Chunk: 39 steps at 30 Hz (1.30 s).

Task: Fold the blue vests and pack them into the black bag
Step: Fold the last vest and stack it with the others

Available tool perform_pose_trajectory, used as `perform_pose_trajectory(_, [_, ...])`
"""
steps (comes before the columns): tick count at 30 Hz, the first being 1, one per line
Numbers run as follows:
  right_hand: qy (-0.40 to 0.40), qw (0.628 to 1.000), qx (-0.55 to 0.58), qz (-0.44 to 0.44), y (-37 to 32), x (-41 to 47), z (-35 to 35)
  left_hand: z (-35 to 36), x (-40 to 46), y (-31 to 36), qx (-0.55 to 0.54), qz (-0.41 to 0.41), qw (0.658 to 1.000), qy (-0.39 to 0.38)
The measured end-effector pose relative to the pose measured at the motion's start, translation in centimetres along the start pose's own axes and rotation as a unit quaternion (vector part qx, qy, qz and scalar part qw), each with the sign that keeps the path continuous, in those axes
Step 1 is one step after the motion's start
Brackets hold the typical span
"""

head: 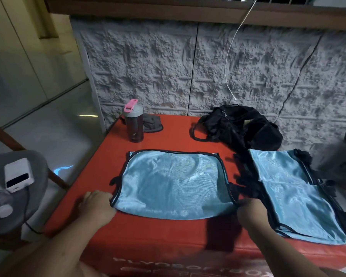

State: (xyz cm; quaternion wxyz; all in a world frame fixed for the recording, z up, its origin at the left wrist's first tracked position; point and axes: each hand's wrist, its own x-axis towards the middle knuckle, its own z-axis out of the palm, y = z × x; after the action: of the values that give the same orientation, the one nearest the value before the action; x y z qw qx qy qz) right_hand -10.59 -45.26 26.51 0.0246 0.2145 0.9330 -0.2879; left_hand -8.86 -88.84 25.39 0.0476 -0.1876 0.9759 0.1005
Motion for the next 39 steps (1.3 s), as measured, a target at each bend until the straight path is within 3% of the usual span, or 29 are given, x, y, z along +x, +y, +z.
perform_pose_trajectory(6, [-0.004, 1.0, -0.018, 0.017, 0.7, 0.1, 0.4, 1.2, 0.3, 0.3, 0.032, 0.031, 0.998, 0.046])
perform_pose_trajectory(10, [-0.016, 0.998, -0.055, 0.037, 0.7, 0.7, 0.8, 1.6, 0.4, -0.1, 0.001, -0.004, 0.999, 0.05])
perform_pose_trajectory(15, [0.005, 0.998, 0.02, 0.067, 0.0, 0.1, 0.3, 0.7, 0.6, 0.4, -0.049, -0.021, 0.997, 0.063])
perform_pose_trajectory(17, [0.042, 0.999, 0.002, 0.022, -0.9, -0.7, -0.1, -0.1, 0.1, 1.2, -0.127, -0.007, 0.982, 0.138])
perform_pose_trajectory(20, [0.108, 0.983, -0.028, -0.148, -2.2, -1.4, 0.2, 0.2, -0.6, 2.6, -0.167, 0.094, 0.956, 0.223])
perform_pose_trajectory(23, [0.079, 0.953, -0.011, -0.294, -2.9, -1.5, 2.0, 2.5, -1.0, 4.4, -0.181, 0.218, 0.946, 0.157])
perform_pose_trajectory(26, [-0.034, 0.941, -0.083, -0.327, -2.1, -1.0, 4.8, 4.5, -1.3, 6.0, -0.165, 0.25, 0.952, 0.066])
perform_pose_trajectory(29, [-0.056, 0.929, -0.179, -0.32, -0.2, 0.2, 6.9, 5.5, -1.3, 5.9, -0.072, 0.202, 0.976, -0.02])
perform_pose_trajectory(32, [-0.049, 0.934, -0.24, -0.258, 1.1, 0.5, 7.0, 5.8, -1.5, 4.9, 0.028, 0.163, 0.985, -0.053])
perform_pose_trajectory(39, [-0.06, 0.945, -0.246, -0.209, 1.3, 0.2, 6.2, 4.6, -1.6, 4.7, 0.052, 0.074, 0.994, -0.062])
